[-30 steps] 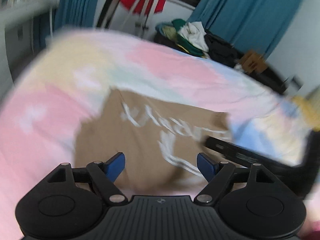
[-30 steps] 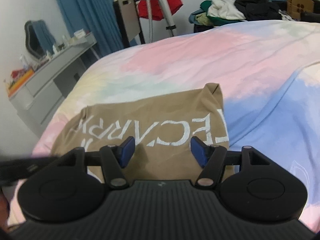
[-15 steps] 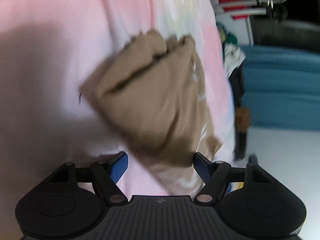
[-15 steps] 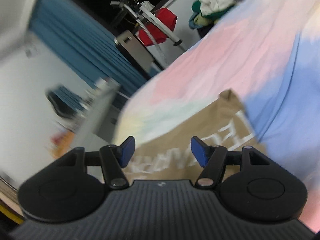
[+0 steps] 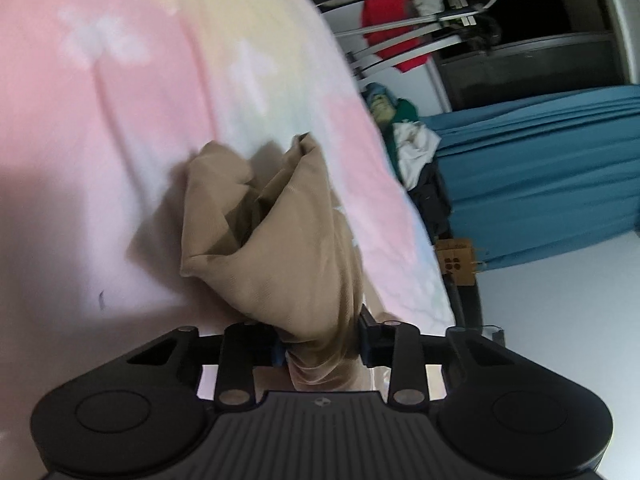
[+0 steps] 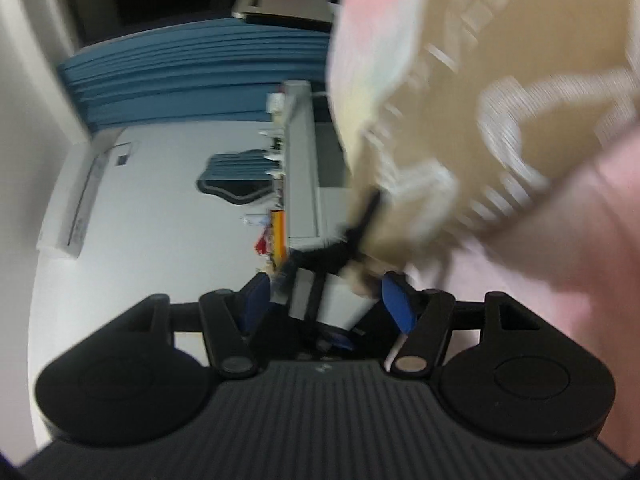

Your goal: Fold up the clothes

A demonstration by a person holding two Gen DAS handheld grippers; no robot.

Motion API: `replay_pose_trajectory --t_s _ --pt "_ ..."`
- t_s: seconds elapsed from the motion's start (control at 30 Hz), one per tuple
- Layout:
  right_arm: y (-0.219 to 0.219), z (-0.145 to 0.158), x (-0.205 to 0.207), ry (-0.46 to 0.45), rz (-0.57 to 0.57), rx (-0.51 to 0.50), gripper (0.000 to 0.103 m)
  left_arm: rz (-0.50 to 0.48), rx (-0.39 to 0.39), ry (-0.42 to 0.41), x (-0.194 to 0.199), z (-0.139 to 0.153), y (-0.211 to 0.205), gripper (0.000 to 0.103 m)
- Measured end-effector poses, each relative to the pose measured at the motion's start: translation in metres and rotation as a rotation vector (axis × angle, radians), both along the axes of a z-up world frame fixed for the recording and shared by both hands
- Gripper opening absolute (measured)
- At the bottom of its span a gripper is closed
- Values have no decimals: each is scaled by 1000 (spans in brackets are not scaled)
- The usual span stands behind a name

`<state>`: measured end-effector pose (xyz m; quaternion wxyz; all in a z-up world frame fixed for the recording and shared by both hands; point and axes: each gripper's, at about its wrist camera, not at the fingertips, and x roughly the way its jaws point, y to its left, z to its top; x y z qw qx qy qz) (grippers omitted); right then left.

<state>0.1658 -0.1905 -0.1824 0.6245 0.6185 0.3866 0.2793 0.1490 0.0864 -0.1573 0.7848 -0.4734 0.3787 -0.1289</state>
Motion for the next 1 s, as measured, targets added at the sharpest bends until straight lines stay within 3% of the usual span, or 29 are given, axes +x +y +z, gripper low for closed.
replay_pose_trajectory --t_s 0.13,0.3,0.4,0.53,0.6,0.8,1.0 --pt "-4 -20 -3 101 -75 -22 65 -10 4 -39 0 10 -2 32" --pt "-33 -27 -11 154 -310 -79 65 -8 -20 -37 3 12 2 31" --pt "-42 -29 -14 175 -387 -82 55 -8 -32 -20 5 8 5 31" --pt "-30 -15 -11 111 -400 -197 34 -7 -29 -22 4 7 11 31" --pt "-27 -7 -9 72 -413 -252 31 -8 -23 -35 4 10 10 31" --pt "-31 16 -33 -3 -471 -283 28 -26 -73 -75 -4 27 8 31" --pt "-56 61 -69 -7 -589 -287 26 -110 -53 -105 4 71 -51 31"
